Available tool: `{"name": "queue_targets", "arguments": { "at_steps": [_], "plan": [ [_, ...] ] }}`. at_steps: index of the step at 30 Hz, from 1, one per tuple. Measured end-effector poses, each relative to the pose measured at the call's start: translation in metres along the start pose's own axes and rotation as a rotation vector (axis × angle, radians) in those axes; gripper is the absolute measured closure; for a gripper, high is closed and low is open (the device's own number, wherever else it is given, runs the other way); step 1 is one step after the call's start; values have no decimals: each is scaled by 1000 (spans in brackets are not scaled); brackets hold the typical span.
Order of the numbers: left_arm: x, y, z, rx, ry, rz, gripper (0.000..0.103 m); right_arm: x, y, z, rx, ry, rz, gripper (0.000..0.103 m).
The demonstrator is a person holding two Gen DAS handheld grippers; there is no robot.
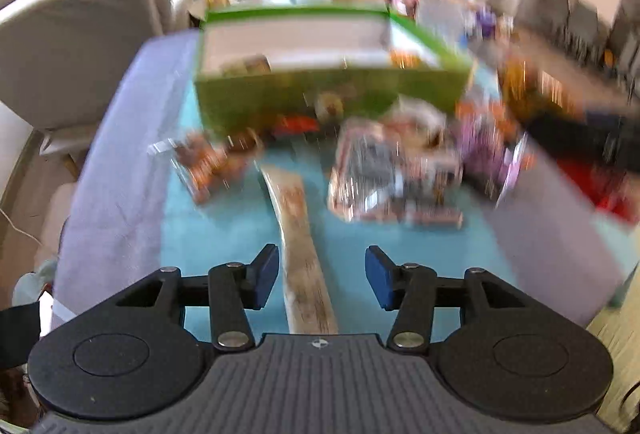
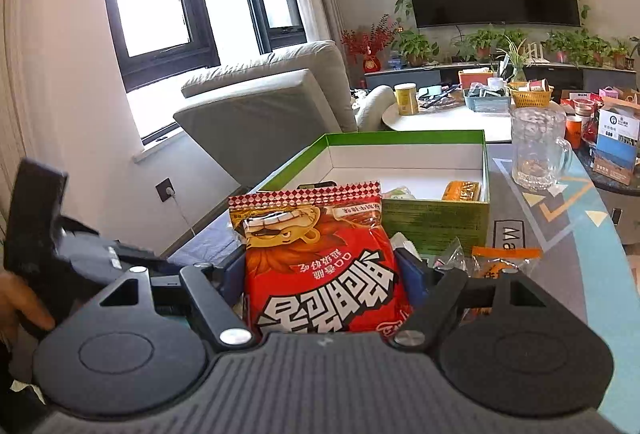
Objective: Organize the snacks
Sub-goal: 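Lift the white stick snack and red chip bag toward the box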
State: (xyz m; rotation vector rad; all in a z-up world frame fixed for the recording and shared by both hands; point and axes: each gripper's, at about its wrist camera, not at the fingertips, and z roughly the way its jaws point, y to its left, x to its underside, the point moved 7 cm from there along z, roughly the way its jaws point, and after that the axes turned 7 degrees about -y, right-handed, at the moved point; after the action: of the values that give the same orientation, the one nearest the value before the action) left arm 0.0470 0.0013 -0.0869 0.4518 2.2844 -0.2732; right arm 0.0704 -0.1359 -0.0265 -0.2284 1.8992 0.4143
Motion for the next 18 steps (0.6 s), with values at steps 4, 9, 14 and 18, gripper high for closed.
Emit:
{"name": "queue_targets", "arguments": {
  "at_steps": [4, 9, 14, 18],
  "plan": [
    [6, 0, 11, -42, -20, 29, 83, -2, -4, 4, 8, 2, 16, 35],
    [-23, -7, -18, -3, -152, 30, 84, -10, -9, -3, 22, -26, 5, 35],
    [-67, -6, -32, -7, -286, -2, 84, -32, -20, 8, 69, -73, 11, 35],
    [-100, -2, -21, -32, -350, -52, 83, -43, -28, 19, 143, -94, -3, 35]
  ]
}}
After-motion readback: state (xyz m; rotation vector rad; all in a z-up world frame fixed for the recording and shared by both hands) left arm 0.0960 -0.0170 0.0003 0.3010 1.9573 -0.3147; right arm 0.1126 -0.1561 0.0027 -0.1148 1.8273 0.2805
